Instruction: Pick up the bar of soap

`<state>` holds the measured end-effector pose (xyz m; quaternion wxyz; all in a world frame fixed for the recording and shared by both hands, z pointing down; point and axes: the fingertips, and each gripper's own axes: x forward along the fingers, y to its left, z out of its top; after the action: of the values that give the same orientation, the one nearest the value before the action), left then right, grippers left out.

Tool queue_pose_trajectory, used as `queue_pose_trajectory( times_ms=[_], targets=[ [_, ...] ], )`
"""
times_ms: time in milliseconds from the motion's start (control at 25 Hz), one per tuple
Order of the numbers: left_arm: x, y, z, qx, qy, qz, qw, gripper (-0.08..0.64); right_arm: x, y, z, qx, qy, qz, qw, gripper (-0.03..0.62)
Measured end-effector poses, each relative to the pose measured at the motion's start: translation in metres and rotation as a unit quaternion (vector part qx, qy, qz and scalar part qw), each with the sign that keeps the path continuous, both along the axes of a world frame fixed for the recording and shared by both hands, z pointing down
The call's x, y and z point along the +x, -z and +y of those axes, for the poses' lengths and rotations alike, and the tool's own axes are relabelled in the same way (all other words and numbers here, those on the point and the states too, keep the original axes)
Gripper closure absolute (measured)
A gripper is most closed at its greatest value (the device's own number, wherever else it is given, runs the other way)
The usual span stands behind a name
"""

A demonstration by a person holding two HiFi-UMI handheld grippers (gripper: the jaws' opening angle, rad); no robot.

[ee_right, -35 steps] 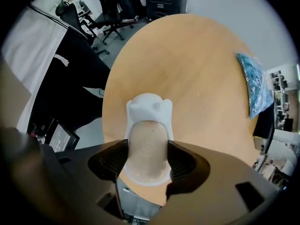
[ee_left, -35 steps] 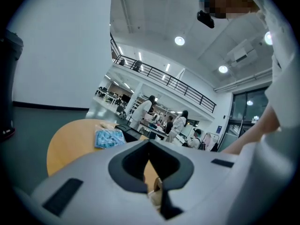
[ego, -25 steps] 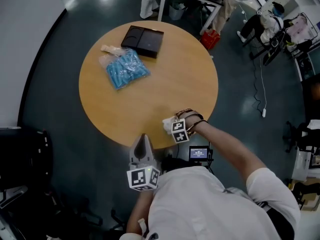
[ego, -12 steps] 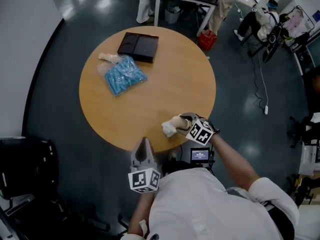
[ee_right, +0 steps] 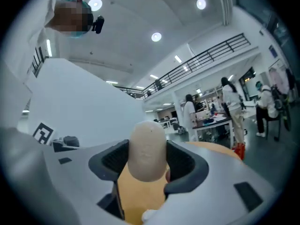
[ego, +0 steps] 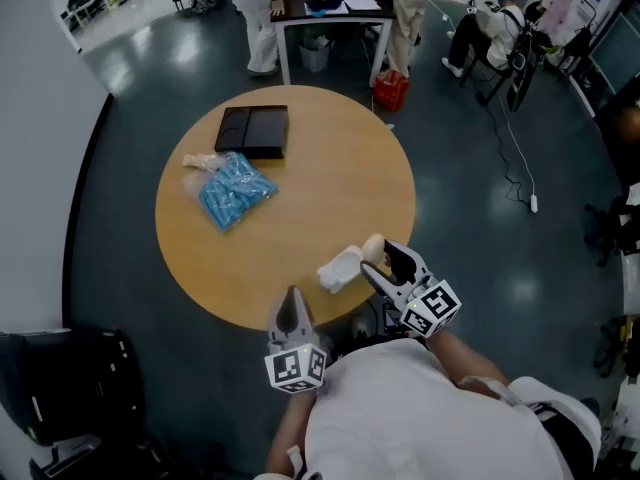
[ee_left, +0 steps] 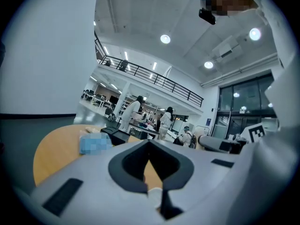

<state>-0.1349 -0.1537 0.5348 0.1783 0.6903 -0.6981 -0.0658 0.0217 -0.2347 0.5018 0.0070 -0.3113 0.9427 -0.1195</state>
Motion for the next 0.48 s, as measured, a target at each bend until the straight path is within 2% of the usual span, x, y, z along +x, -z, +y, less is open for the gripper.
queue_pose_trajectory(
  times_ms=[80,160,480],
  targets=[
    [0.007,0.001,-0.004,0.001,-0.003,-0.013,0.9999,0.554,0.008,-0.006,-0.005,-0.003,-0.037,0.002,0.999,0.331],
    [0.013,0.002,-0.007,0.001,-0.007,-0.025,0.9997,0.554,0.012,-0.011,-0.006,-0.009,-0.049,0.005,0.999,0.331],
    [0.022,0.004,-0.009,0.006,-0.013,-0.022,0.9996,0.554,0.014,-0.014,0.002,-0.012,-0.045,0.006,0.999,0.331]
  ],
)
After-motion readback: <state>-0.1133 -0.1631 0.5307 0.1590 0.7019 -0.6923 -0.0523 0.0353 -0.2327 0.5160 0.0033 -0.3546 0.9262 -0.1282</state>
